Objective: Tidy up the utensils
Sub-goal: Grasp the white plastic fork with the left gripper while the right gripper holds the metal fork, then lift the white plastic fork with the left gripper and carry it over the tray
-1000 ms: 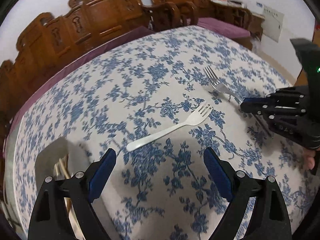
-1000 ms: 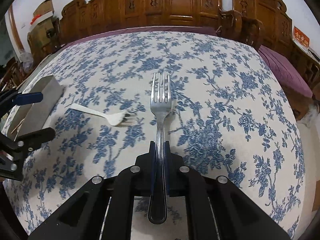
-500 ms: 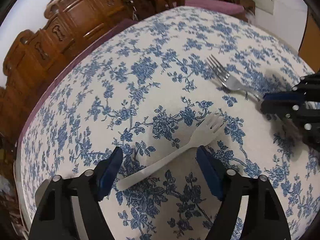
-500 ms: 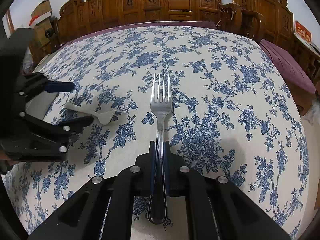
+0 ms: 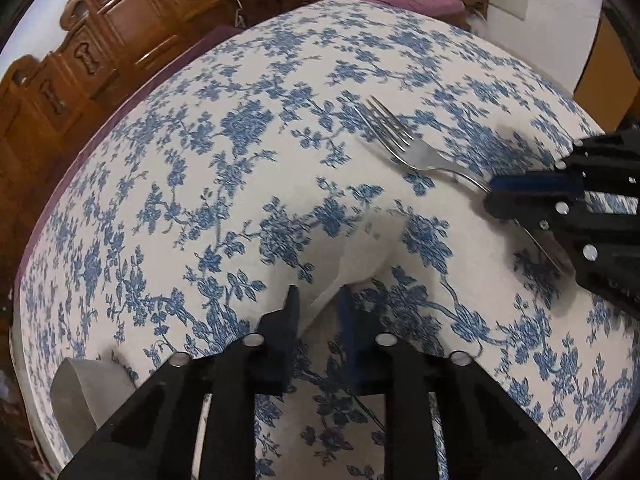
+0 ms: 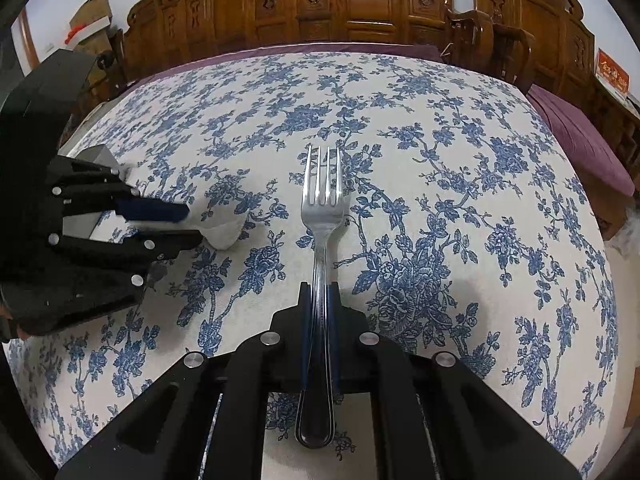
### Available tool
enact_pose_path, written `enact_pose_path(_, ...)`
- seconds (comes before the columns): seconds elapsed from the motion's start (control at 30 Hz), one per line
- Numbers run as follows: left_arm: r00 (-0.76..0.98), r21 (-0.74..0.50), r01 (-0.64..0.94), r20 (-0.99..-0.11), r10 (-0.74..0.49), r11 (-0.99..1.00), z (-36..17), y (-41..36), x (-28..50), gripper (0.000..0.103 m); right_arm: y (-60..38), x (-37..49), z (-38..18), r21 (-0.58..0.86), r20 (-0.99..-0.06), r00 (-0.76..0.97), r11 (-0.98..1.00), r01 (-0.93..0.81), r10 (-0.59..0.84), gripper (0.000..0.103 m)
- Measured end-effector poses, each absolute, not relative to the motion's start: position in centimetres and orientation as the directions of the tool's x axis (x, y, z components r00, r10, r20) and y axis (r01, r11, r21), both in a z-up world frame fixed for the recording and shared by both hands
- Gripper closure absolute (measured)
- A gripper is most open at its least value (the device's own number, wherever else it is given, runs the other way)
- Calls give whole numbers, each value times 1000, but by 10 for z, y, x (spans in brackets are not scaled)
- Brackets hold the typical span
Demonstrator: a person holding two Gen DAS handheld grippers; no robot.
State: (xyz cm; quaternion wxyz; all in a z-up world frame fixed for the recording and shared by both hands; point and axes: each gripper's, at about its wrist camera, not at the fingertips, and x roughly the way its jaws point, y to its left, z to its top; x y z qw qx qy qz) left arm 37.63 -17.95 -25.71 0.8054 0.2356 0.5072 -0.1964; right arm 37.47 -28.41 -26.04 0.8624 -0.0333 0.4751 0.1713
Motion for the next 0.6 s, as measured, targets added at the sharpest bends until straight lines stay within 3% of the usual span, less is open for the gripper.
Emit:
enact_pose_path(0.53, 341, 174, 559, -939, -34, 811, -256, -180, 376, 91, -282, 376, -270, 101, -849, 461, 936, -337, 258, 93)
enact_pose_path(0.6, 336, 171, 564, -941, -35, 808, -256, -181, 375, 97, -282, 377, -270, 107, -847, 463, 936, -336, 263, 93)
